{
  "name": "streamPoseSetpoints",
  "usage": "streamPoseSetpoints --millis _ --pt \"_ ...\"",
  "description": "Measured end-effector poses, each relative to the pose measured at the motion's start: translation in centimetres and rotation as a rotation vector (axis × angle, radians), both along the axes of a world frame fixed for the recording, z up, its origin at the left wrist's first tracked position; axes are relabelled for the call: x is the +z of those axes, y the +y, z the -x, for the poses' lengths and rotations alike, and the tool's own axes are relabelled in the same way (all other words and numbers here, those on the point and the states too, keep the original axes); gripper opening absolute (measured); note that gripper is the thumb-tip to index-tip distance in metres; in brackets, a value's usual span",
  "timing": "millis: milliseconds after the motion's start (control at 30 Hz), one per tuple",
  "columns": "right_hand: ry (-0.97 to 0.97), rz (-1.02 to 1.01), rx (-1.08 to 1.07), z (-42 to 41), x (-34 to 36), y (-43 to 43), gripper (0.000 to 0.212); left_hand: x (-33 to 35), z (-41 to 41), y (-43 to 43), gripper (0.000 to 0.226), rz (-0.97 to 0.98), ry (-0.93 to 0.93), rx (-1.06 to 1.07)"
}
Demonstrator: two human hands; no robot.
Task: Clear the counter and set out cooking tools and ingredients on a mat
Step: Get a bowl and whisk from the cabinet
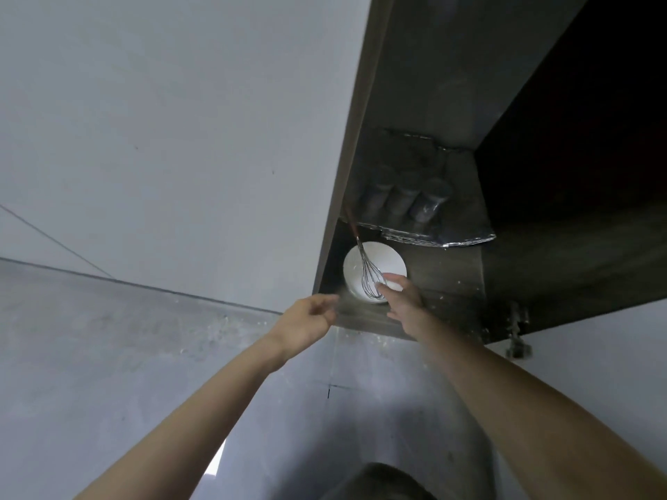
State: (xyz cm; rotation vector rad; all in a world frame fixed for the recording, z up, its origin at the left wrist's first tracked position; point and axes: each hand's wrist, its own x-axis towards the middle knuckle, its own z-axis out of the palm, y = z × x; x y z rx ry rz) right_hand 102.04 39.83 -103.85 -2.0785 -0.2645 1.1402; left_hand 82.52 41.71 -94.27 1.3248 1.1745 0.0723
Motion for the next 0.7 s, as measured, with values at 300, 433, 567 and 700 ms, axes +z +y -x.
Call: streamPoseSetpoints --millis 300,433,567,700 --pt "-0.098 -0.023 -0.050 -0.2 -4.9 1.0 0.016 -2.5 0.5 0.8 0.038 -0.006 0.003 -0.024" --pt "-0.101 -0.024 -0.121 -0.3 -5.2 1.1 0.025 -2.5 1.2 1.1 0.035 0.012 0.007 0.000" --pt "-0.094 0.048 -0.105 -0.4 -5.3 -0.5 0.023 -1.7 1.4 1.1 0.035 0.019 0.019 -0.006" --pt "-0.092 0.071 -0.104 -0.1 -3.9 -3.3 0.020 0.0 1.4 0.4 0.036 0.036 0.024 -0.007"
